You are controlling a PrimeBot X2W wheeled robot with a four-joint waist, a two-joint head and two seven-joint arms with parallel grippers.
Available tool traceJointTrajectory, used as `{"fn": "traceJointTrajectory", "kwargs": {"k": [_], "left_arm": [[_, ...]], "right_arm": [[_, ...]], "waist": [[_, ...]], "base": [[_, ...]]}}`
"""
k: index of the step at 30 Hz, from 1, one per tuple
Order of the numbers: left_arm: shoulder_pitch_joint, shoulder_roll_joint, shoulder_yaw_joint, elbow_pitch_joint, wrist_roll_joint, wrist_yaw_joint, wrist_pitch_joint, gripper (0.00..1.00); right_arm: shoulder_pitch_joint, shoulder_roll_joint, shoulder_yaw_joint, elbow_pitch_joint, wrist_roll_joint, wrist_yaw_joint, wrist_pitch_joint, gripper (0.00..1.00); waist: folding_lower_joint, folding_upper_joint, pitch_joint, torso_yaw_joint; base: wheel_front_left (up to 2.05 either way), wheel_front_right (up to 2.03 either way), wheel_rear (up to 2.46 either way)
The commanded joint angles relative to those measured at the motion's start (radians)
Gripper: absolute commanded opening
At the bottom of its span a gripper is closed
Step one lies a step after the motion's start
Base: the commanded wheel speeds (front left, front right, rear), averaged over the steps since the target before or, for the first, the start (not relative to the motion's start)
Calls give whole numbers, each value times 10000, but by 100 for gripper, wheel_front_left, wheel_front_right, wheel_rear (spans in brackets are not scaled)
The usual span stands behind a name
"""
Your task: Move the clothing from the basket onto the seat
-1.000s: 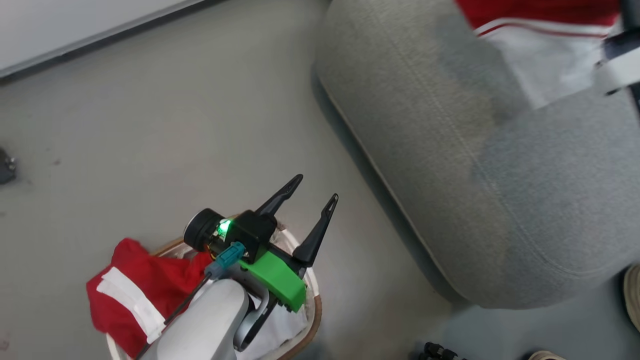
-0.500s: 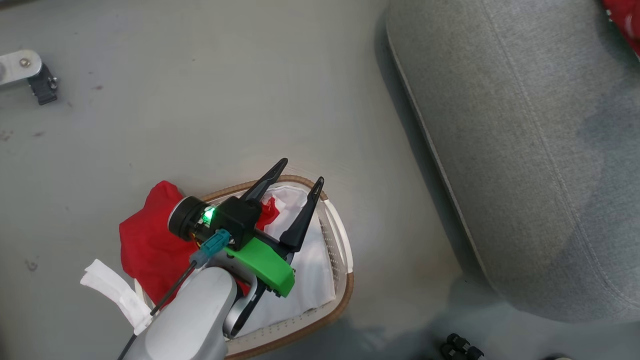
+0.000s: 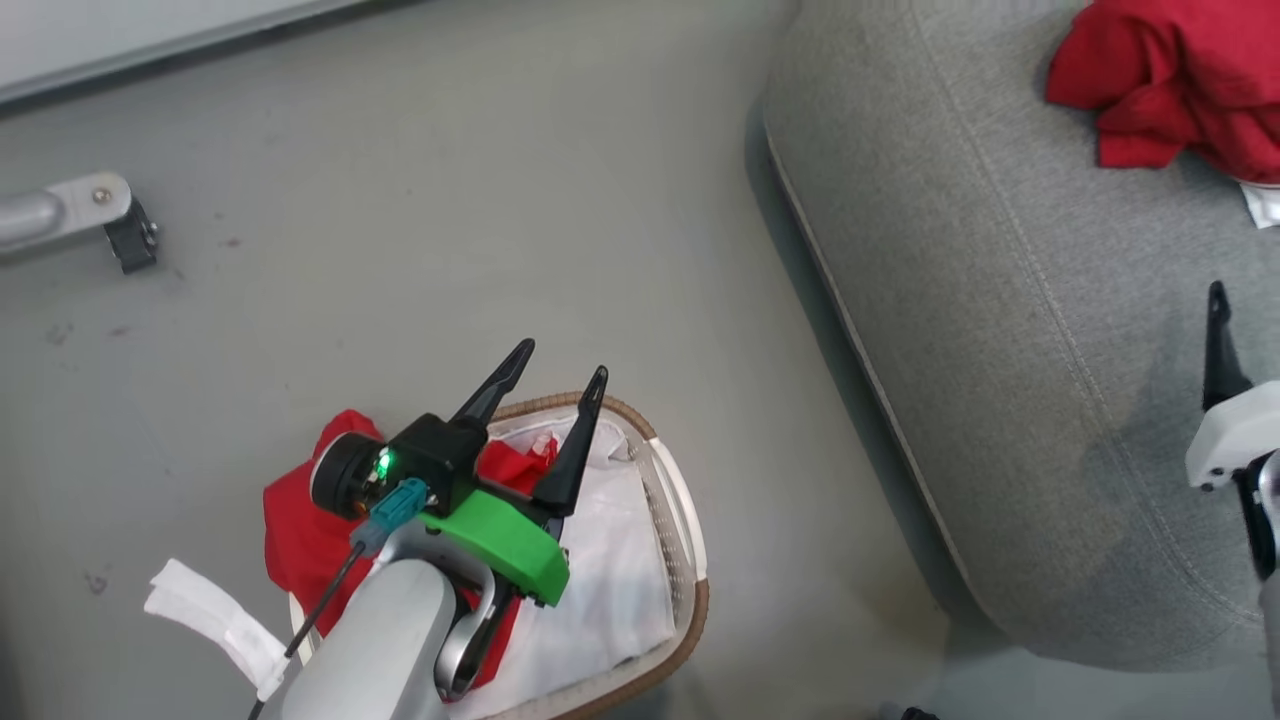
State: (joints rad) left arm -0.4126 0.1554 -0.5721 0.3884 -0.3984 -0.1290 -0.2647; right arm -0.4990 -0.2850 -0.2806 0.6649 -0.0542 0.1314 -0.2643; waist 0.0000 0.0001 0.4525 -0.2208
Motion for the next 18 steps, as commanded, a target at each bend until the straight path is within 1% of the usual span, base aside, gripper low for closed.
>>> {"fn": "traceJointTrajectory", "kwargs": {"k": [1, 2, 5, 10, 13, 18], "left_arm": [[215, -29, 230, 3, 164, -29, 4, 100], [330, -75, 423, 4, 229, -29, 5, 100], [630, -279, 957, -81, 522, -29, 5, 100], [1194, -583, 2202, -180, 1085, -29, 5, 100], [1498, -731, 2977, -241, 1408, -28, 5, 100], [1954, -930, 3997, -321, 1833, -18, 5, 100]], "right_arm": [[255, 106, 107, -202, 167, -14, -3, 100], [435, 261, 204, -422, 364, -14, -3, 100], [839, 454, 465, -1167, 716, -14, -3, 100], [1423, 920, 1053, -2266, 1251, -14, -3, 100], [1602, 1209, 1499, -2661, 1508, -14, -3, 100], [1742, 1607, 2081, -2925, 1743, -14, -3, 100]], "waist": [[0, -1, -558, -33], [0, -1, -700, 0], [0, -1, -1049, 159], [0, -1, -1660, 519], [0, -1, -1967, 790], [0, -1, -2351, 1266]], "base": [[0, 0, 0], [0, 0, 0], [0, 0, 0], [0, 0, 0], [0, 0, 0], [0, 0, 0]]}}
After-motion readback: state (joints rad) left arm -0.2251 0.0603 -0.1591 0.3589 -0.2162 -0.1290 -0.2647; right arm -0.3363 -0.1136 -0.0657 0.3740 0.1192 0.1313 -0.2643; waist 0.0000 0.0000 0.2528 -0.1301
